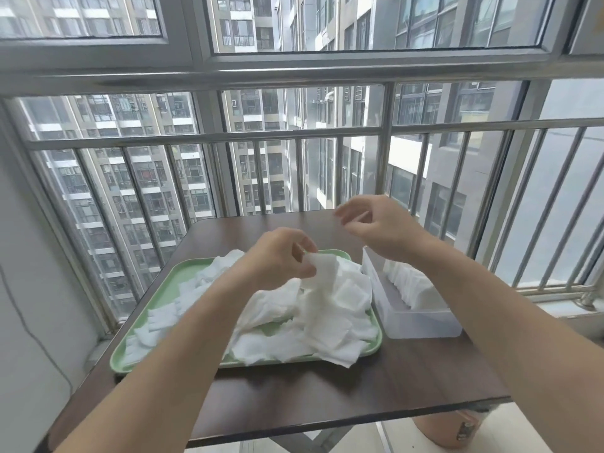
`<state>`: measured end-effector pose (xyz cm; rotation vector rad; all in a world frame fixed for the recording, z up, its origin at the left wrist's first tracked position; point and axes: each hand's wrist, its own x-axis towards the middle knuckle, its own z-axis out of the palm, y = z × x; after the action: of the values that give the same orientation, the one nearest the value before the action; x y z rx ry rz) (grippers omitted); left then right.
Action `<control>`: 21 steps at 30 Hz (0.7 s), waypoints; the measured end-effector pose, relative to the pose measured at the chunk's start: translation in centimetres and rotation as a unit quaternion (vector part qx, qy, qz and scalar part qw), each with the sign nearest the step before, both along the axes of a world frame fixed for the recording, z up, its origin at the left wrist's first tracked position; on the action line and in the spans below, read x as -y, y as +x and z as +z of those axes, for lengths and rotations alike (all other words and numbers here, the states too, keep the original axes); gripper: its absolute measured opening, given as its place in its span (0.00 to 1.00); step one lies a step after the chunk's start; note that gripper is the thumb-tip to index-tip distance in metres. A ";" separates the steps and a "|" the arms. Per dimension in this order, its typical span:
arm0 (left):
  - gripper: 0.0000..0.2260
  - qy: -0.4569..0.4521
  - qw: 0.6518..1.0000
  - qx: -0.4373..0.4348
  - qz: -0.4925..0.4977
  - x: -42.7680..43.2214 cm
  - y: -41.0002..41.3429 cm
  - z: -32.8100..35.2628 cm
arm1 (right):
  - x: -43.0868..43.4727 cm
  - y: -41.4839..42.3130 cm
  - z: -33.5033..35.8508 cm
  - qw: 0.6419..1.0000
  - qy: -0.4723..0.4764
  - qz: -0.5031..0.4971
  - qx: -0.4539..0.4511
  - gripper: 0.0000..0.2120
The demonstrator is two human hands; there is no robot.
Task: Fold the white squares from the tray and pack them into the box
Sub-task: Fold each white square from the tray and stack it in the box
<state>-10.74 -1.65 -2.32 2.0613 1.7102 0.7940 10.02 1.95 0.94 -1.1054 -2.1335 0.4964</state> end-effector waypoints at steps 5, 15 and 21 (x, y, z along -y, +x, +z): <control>0.04 0.017 0.990 0.139 0.005 1.6 -3.2 1.7 | 1.3 -2.7 0.0 0.976 -0.181 0.120 -0.025 0.24; 0.06 0.011 0.998 0.036 0.044 0.1 -5.8 -1.2 | -0.5 -7.8 -1.6 0.954 -0.175 -0.009 -0.243 0.08; 0.22 -0.071 0.984 -0.162 -0.024 -0.9 -3.7 -2.4 | -0.6 -9.6 -2.3 0.920 -0.193 -0.030 -0.338 0.06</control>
<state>-14.39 -0.78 -4.72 2.2143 1.8125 0.3204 0.45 2.53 -1.39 -0.9996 -1.4198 1.1242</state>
